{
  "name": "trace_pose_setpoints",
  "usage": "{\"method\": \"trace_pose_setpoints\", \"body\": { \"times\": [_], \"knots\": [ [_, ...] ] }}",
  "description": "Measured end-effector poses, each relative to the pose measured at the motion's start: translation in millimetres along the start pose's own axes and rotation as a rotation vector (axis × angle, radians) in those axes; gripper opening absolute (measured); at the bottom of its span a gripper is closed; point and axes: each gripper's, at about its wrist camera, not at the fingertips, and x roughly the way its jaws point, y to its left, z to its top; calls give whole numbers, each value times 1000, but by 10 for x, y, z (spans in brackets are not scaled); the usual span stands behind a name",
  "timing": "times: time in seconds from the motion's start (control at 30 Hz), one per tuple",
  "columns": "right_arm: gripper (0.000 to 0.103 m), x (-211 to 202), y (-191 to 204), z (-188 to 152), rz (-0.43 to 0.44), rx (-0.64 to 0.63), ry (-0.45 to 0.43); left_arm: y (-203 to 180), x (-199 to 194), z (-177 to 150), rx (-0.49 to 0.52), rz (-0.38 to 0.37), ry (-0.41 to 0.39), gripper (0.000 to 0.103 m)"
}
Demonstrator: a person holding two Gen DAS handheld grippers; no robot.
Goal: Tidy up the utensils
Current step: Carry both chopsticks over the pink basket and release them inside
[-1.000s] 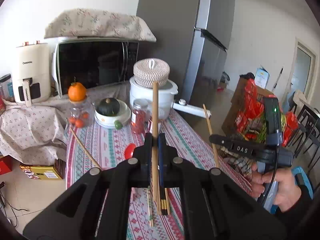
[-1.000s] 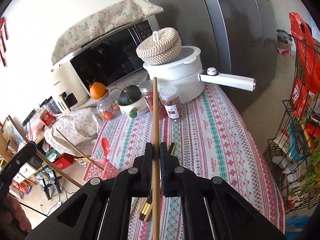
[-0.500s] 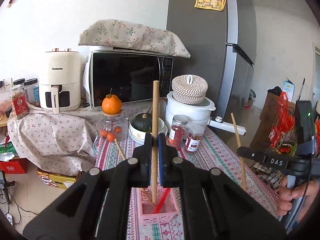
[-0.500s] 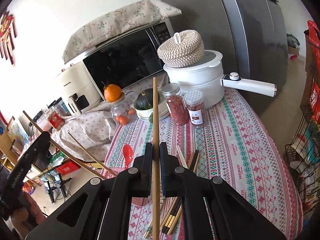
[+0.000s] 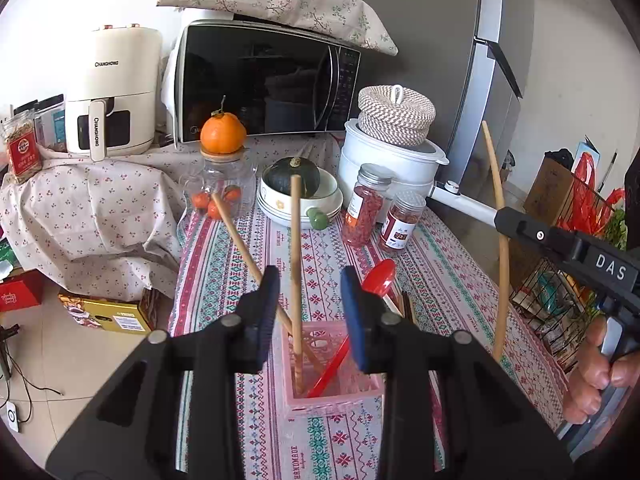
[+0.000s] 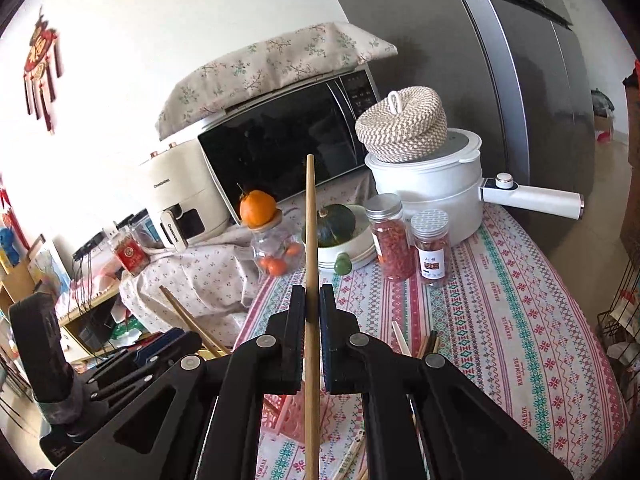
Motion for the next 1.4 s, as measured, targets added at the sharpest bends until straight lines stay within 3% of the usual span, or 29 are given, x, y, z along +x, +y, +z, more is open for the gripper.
{"method": "trace_pose_setpoints", "body": {
  "times": [0.13, 0.2, 0.43, 0.83, 1.07, 1.13, 1.2, 1.27, 1.4],
  "knots": [
    [7, 67, 93, 24, 16, 20, -41, 35, -95, 15, -12, 21, 30, 60],
    [7, 109, 139, 32, 17, 37, -61, 71, -108, -11, -18, 51, 67, 79],
    [7, 342, 252, 27, -26, 93, -118, 279, -155, -175, -40, 167, 204, 98],
    [7, 650, 544, -131, -178, 16, -201, 537, -188, -339, -39, 225, 268, 102],
    [8, 724, 524, -248, -157, 34, -149, 568, -148, -401, -37, 237, 268, 103],
    [15, 685, 532, -241, -136, 17, -129, 579, -140, -414, -59, 223, 269, 103],
    [33, 602, 538, -216, -110, -3, -121, 579, -135, -421, -81, 207, 273, 103],
    [45, 503, 521, -176, -75, -9, -108, 555, -137, -422, -88, 198, 271, 103],
    [52, 319, 425, -111, -56, -35, -57, 467, -135, -433, -76, 184, 275, 103]
  ]
}}
